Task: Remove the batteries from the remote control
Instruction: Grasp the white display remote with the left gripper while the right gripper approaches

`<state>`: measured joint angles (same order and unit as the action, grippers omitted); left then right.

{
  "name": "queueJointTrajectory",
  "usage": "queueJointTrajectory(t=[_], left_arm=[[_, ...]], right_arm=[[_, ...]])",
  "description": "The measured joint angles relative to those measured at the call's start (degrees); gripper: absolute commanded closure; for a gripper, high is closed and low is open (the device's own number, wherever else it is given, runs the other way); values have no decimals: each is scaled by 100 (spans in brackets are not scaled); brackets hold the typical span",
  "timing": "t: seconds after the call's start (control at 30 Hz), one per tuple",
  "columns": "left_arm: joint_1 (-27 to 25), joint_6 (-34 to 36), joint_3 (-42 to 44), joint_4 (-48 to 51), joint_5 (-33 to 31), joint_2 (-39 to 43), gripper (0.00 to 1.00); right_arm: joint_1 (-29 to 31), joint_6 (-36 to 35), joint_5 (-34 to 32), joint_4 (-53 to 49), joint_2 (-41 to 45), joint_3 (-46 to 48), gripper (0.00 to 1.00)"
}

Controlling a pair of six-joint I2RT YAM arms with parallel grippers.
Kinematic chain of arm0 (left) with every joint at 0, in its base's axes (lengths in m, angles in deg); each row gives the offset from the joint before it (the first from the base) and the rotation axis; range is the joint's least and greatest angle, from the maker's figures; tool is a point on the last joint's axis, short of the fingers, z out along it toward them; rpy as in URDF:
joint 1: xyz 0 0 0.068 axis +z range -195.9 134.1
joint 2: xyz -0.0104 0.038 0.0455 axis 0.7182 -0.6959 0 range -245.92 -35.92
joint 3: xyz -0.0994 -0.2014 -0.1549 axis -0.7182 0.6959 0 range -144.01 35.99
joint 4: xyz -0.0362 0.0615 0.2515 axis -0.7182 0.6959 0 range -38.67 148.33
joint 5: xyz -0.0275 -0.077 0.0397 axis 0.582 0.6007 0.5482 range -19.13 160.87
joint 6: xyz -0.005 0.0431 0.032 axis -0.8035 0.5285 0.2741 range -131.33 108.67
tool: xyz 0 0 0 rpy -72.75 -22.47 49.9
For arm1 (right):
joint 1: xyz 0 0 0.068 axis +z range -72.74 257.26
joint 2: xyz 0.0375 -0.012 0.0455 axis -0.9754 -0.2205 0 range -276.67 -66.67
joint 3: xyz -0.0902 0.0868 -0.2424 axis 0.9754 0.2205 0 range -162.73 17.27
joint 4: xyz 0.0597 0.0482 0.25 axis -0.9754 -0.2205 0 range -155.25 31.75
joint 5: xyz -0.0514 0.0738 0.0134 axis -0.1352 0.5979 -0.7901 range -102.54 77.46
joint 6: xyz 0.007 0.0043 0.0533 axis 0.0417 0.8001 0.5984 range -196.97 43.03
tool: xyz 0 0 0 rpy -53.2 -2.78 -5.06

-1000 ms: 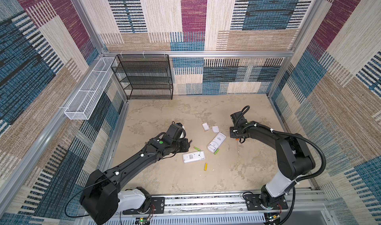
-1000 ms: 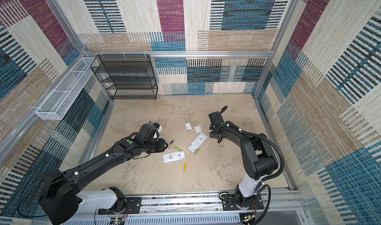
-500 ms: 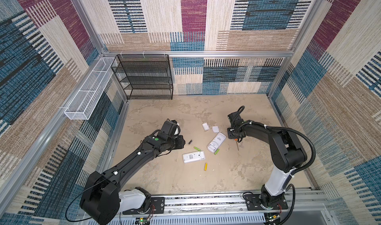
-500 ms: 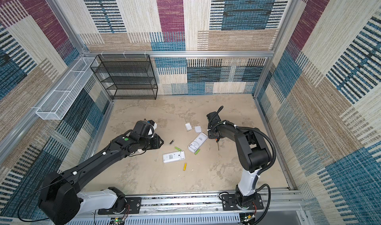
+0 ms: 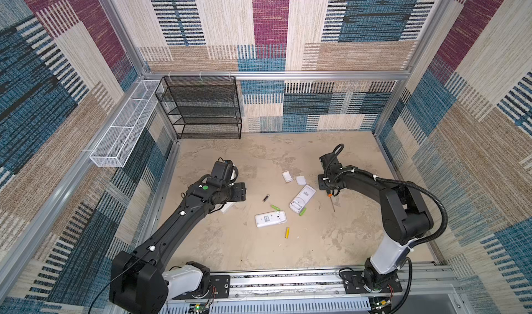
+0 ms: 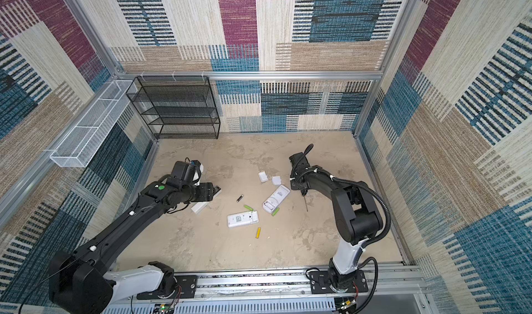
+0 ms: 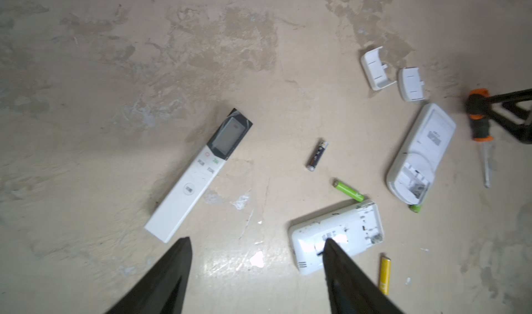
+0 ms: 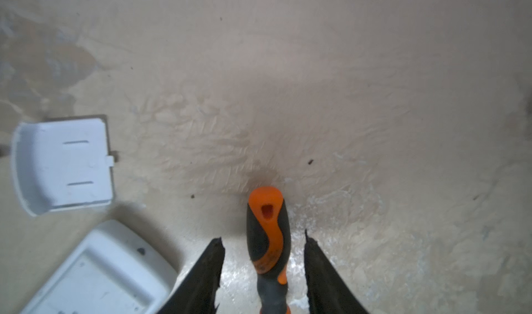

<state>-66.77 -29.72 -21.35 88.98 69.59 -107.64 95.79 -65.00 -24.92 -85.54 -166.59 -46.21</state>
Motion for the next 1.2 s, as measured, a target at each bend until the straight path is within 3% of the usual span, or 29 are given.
queueJointTrajectory(t=[0.17,0.37,0.7,0.87,1.13,1.2], left_arm=[[387,715,-326,337,-144,-914,11],[437,1338,-916,562,-127,-2155,14],[450,1530,-1270,664,17,-3359,25],[461,1399,-1274,669,76,-3534,39],[461,1226,-970,457,278,-3198,78],[461,1193,-855,382,363,-3069,82]], right_arm=[[4,0,170,-13,291,-131,49],[7,0,345,-103,743,-114,48],[4,223,1132,122,1464,190,48],[4,400,1460,310,1480,197,48],[15,728,1858,807,1394,236,49],[37,848,1971,955,1287,236,51]])
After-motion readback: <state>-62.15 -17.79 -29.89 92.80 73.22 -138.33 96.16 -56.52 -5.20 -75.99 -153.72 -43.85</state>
